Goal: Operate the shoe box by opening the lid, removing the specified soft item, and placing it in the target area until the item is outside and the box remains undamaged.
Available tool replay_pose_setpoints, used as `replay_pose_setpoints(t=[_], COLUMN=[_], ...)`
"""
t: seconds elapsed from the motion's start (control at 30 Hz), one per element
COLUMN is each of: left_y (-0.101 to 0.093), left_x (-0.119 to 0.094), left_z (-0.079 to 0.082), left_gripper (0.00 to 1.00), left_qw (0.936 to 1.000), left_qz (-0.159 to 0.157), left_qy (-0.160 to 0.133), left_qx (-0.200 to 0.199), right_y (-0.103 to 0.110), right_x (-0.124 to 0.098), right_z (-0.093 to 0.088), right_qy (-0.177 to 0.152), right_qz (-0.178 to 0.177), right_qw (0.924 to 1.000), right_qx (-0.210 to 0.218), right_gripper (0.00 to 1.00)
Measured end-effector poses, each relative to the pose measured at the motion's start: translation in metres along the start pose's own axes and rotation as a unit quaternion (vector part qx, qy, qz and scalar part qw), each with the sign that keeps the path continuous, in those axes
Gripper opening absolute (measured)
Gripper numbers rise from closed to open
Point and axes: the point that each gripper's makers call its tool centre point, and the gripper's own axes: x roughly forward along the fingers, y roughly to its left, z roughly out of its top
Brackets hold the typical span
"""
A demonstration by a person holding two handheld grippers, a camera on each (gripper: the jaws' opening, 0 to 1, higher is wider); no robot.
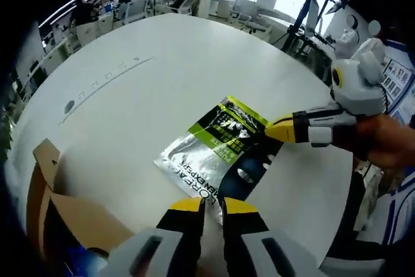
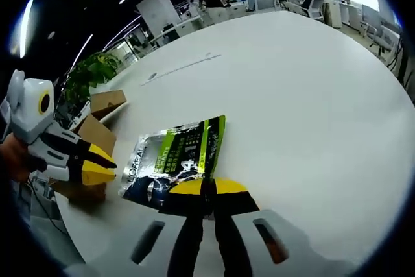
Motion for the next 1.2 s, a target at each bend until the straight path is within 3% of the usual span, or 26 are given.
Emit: replay_pose_setpoints(t=[0.2,0.43,0.5,0.63,0.9,1.1,1.2], left_y=[0.004,0.005,0.008,0.017,0.042,0.064,0.077], left_x=[-0.022,-0.038,-0.044,-0.059,-0.086,-0.110,-0.128], left_z=[0.014,0.011,0.010,0.009,-0.010,-0.030,-0.045], left_gripper=[0.13,0.14,0.14,0.14,0.16,0.17,0.17], left_qw=[0.9988,0.9974,0.9967,0.9943,0.9915,0.9881,0.9862], left_qz=[0.009,0.008,0.011,0.014,0.027,0.037,0.051], left_qy=[-0.048,-0.071,-0.079,-0.101,-0.119,-0.136,-0.147], left_qx=[-0.006,-0.015,-0.017,-0.033,-0.045,-0.062,-0.056], right_y=[-0.003,0.001,0.000,0.006,0.036,0.075,0.109], right_x=[-0.012,-0.018,-0.022,-0.028,-0.029,-0.021,-0.014], right_z=[0.010,0.019,0.023,0.029,0.039,0.042,0.039], right_qy=[-0.007,-0.010,-0.013,-0.022,-0.029,-0.029,-0.018], right_qz=[-0.007,-0.016,-0.031,-0.029,-0.016,0.010,0.034], right_qw=[0.9999,0.9997,0.9987,0.9988,0.9983,0.9974,0.9942], right_qx=[-0.008,-0.017,-0.039,-0.032,-0.047,-0.066,-0.100], right_gripper=[0.08,0.09,0.09,0.09,0.09,0.09,0.09])
